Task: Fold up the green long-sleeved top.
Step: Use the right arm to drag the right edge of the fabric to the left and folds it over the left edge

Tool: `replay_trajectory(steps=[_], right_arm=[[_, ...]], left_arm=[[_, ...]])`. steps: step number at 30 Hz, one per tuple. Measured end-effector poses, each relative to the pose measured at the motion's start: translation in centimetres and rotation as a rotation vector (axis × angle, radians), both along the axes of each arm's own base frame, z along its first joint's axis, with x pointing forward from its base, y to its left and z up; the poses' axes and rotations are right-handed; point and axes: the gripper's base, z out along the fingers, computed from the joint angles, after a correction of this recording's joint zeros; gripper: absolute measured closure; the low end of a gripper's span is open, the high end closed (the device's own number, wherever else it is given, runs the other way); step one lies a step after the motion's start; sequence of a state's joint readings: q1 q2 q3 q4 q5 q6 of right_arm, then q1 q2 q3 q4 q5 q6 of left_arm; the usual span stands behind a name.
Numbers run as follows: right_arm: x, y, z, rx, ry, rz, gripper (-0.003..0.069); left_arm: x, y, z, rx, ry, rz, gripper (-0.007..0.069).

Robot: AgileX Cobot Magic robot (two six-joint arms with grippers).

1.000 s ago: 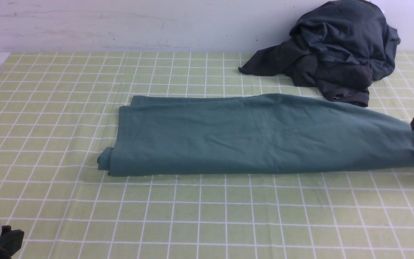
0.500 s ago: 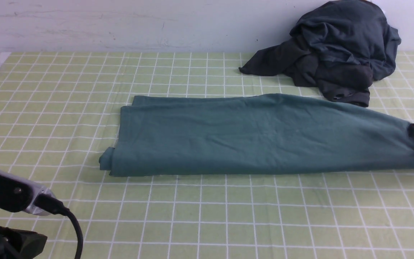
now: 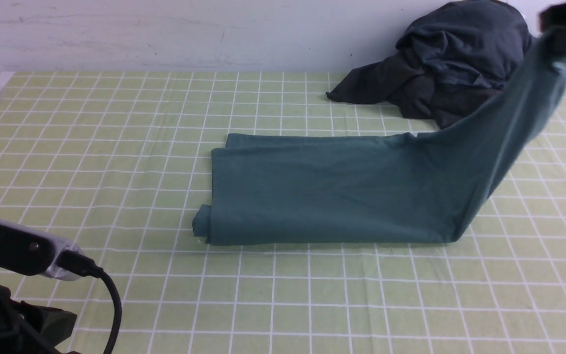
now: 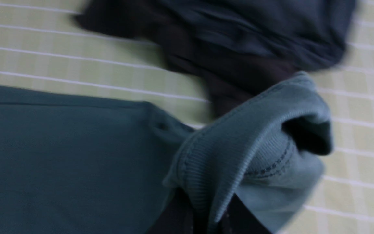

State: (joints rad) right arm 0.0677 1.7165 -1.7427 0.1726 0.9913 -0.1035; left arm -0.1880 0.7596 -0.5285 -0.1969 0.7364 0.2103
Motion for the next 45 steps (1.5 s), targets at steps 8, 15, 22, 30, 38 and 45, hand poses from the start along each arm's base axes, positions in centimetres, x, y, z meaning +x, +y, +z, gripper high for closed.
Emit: replay_trajectory(steps=[8, 15, 22, 30, 38, 45], right_arm=[[-0.2, 19.0, -5.0, 0.126, -0.1, 0.439, 0.0636], [0.9, 26.8, -15.8, 0.092, -0.068, 0.532, 0.0559], [0.7, 26.5, -13.9, 0.129, -0.109, 0.516, 0.0321], [-0.3, 25.8, -10.1, 0.119, -0.17, 0.555, 0.0358], [1.6, 27.1, -19.0, 0.11, -0.005, 0.518, 0.0652], [-0.3, 30.7, -21.7, 0.117, -0.027, 0.605, 0.0671]], left_arm=[[0.0, 0.0, 0.0, -0.004, 0.001, 0.001, 0.0573], [0.0, 0.0, 0.0, -0.003, 0.007, -0.001, 0.0573], [-0.2, 0.0, -0.1, 0.001, 0.021, -0.006, 0.0573], [0.1, 0.0, 0.1, -0.003, -0.011, -0.001, 0.0573], [0.2, 0.0, 0.2, -0.006, -0.03, 0.003, 0.0573], [0.2, 0.0, 0.2, -0.007, -0.035, 0.004, 0.0573]])
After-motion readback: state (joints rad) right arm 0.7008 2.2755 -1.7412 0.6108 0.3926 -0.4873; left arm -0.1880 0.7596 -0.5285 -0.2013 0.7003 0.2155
